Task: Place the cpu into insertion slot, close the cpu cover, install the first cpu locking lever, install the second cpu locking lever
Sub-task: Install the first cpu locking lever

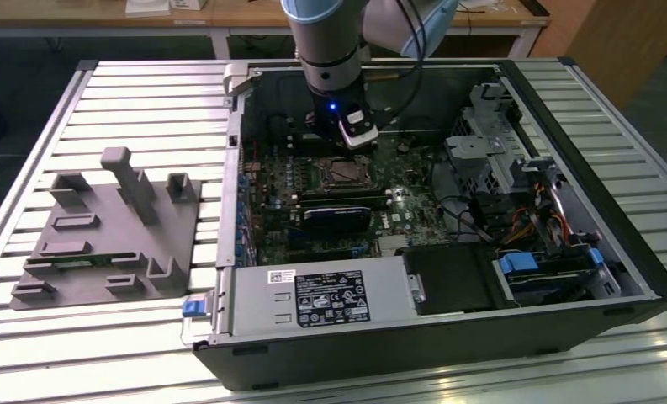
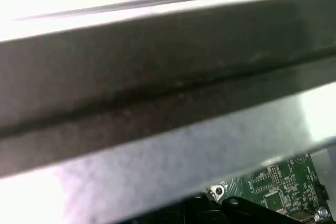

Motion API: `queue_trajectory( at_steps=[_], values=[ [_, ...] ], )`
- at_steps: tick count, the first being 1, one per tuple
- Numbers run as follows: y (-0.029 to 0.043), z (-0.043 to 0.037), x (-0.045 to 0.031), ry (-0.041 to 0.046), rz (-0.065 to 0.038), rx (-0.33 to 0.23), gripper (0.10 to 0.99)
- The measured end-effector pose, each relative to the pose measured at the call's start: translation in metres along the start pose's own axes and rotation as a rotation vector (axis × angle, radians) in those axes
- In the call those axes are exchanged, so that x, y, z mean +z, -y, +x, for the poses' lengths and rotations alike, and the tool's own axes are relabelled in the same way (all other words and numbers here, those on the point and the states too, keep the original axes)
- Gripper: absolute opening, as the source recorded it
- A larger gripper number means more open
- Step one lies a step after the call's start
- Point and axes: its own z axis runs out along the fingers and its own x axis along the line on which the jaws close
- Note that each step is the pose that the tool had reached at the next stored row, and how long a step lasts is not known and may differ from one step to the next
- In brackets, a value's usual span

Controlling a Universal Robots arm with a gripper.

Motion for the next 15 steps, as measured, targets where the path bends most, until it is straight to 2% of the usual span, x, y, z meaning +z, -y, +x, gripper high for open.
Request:
queue_trajectory(
  at_steps=[5, 13, 15],
  values=[
    [-0.0004, -0.0004, -0.002, 0.0001, 0.0, 0.0, 0.106],
    [-0.0037, -0.0033, -0.0179, 0.0019, -0.001, 0.0, 0.106],
    [-0.0041, -0.0036, -0.0196, 0.0024, -0.001, 0.0, 0.106]
  ],
)
